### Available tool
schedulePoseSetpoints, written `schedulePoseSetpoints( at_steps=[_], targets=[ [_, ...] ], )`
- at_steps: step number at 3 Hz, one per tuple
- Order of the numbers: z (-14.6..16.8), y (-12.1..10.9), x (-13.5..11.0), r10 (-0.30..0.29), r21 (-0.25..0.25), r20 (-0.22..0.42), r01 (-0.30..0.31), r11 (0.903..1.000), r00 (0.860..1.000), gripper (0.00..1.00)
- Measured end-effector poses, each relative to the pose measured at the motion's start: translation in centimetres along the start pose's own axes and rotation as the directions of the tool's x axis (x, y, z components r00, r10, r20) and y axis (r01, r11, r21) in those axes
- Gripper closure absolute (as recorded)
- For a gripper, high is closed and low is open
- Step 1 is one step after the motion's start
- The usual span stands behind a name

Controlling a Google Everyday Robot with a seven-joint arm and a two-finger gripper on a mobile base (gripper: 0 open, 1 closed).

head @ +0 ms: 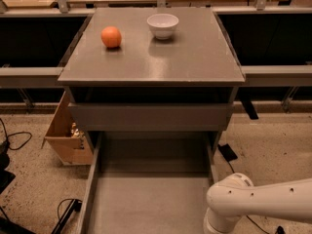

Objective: Open middle drawer

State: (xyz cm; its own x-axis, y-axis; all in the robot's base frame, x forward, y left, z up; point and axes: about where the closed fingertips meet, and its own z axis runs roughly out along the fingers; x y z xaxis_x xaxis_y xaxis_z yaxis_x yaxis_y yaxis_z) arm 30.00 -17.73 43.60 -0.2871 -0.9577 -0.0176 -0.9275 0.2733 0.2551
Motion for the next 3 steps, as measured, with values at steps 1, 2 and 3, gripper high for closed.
schedulePoseSetpoints(
  at_steps=[1,2,3],
  targets=[
    [-3.7,0.1,0.0,-0.001,0.056,0.003,0.0,0.9985,1.0,0.0],
    [-9.2,3.5,-0.3,0.015,0.106,-0.017,-0.013,0.9943,1.0,0.0],
    [-14.7,7.2,-1.2,0.008,0.17,-0.046,0.0,0.9854,0.999,0.0]
  ],
)
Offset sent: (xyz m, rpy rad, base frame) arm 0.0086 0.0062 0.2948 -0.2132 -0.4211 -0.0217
